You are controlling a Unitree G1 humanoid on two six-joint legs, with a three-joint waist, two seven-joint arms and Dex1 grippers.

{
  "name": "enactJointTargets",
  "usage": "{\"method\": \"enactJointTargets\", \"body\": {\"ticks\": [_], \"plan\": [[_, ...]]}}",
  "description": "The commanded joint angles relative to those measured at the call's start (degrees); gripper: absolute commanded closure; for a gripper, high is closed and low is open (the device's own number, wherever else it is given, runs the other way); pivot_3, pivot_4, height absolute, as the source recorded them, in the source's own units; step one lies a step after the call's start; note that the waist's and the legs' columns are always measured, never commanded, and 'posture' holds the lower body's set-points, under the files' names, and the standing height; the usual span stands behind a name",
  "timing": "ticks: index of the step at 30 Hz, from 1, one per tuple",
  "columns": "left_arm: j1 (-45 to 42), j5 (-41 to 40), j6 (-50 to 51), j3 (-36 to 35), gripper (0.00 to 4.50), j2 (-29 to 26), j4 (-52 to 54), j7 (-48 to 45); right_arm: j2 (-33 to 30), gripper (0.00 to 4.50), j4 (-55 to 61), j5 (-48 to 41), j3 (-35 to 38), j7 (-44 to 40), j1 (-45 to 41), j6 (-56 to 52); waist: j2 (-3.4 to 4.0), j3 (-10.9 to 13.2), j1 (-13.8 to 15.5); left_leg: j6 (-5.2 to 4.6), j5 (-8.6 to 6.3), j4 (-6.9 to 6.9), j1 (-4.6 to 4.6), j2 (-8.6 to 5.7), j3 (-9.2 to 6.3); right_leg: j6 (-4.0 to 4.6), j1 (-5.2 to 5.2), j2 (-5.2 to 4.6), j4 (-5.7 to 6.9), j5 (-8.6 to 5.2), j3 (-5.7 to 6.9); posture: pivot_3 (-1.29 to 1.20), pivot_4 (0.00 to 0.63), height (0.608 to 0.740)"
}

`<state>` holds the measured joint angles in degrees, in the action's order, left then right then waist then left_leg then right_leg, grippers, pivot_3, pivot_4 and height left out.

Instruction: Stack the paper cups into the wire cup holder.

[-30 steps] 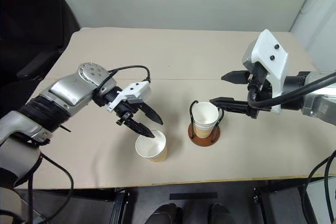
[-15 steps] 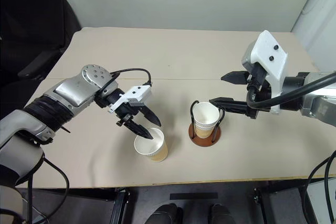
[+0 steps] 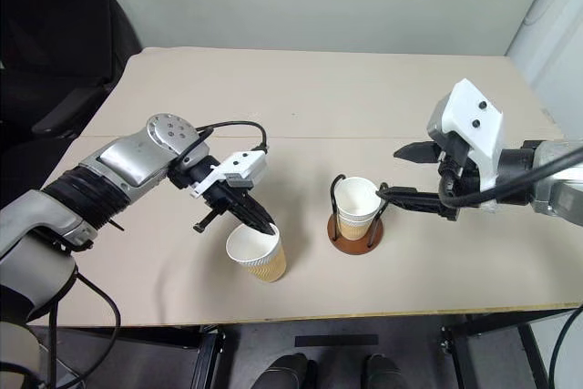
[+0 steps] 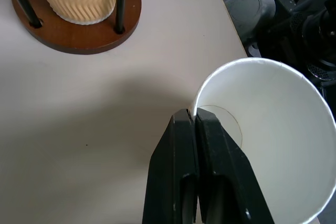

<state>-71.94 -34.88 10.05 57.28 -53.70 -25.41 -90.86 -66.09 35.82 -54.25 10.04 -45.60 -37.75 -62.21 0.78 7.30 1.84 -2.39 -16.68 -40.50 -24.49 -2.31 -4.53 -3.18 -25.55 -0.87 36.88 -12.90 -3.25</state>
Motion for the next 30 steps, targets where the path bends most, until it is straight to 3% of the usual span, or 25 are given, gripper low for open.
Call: {"method": "enactJointTargets", "body": {"ticks": [1,12,19,30], "plan": [[-1.9,-1.0,0.0,-1.0,4.49,-0.3,0.8,-1.6,-1.7,1.16,0.6,2.7,1.5,-3.8,1.6,5.1,0.00,0.0,0.0,0.00,0.00,0.00,0.00,0.00,0.00,0.00,0.00,0.00,0.00,0.00,0.00,0.00,0.150,0.740],[-4.4,-0.6,-1.4,-0.2,4.49,-1.6,0.4,-1.6,-3.0,1.16,-0.2,8.2,-1.3,-16.5,5.0,16.6,0.00,0.0,0.0,0.00,0.00,0.00,0.01,0.00,0.01,0.00,0.02,0.00,0.00,0.00,-0.02,0.00,0.150,0.740],[-9.2,-1.3,-2.4,-1.1,4.49,-1.0,-3.3,-1.6,-4.3,1.16,-2.3,10.6,-4.1,-17.7,3.6,15.5,-0.01,0.0,0.0,0.00,0.00,-0.02,0.00,0.00,0.00,0.00,0.02,0.00,0.00,0.00,-0.02,0.00,0.150,0.740],[-18.9,-3.9,-3.3,-2.7,4.49,4.4,-12.8,-1.6,-6.5,1.16,-9.4,10.4,-4.6,-19.9,-3.6,11.2,-0.01,0.0,0.0,0.00,0.00,0.07,0.00,-0.01,0.01,-0.04,0.03,-0.03,-0.05,0.03,-0.02,0.00,0.150,0.740]]}}
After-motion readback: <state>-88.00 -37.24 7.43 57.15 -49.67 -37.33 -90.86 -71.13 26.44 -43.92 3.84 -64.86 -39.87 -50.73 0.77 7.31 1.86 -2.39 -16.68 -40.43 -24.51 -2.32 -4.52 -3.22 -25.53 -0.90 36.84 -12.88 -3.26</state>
